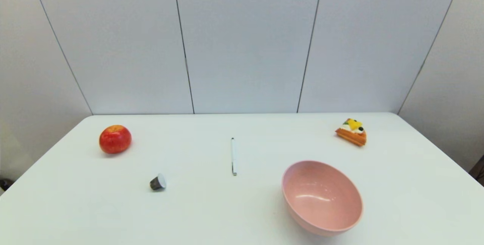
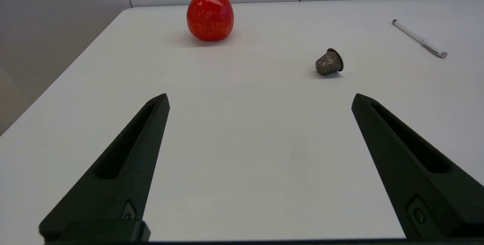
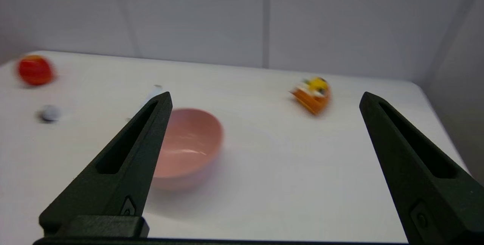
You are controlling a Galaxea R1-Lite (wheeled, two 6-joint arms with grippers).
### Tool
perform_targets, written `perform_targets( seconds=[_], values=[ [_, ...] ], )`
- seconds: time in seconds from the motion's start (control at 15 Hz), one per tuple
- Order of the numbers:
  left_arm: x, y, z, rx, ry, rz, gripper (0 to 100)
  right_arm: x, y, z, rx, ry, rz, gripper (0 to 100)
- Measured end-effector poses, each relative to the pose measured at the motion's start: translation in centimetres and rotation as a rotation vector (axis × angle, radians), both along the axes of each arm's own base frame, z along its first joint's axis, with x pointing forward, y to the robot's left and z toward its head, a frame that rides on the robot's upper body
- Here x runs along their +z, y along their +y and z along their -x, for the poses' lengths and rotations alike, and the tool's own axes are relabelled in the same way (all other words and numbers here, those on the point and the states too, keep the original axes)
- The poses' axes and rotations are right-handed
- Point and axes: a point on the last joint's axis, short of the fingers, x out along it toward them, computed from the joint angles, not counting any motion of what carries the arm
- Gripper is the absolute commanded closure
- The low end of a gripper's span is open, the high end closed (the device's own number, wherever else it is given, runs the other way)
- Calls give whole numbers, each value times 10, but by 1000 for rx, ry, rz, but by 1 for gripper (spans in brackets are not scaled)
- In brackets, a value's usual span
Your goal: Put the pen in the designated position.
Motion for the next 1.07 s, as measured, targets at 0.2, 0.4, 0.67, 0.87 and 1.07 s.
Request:
perform_targets(
  seconds=[0.2, 0.4, 0.67, 0.87, 1.07],
  values=[
    [0, 0, 0, 0, 0, 0, 0, 53, 13, -31, 166, 9, -6, 0],
    [0, 0, 0, 0, 0, 0, 0, 90, 39, -71, 291, 42, 3, 0],
    [0, 0, 0, 1, 0, 0, 0, 102, 99, -133, 425, 134, 46, 0],
    [0, 0, 0, 1, 0, 0, 0, 91, 146, -172, 481, 201, 85, 0],
    [0, 0, 0, 0, 0, 0, 0, 79, 191, -210, 493, 251, 119, 0]
  ],
)
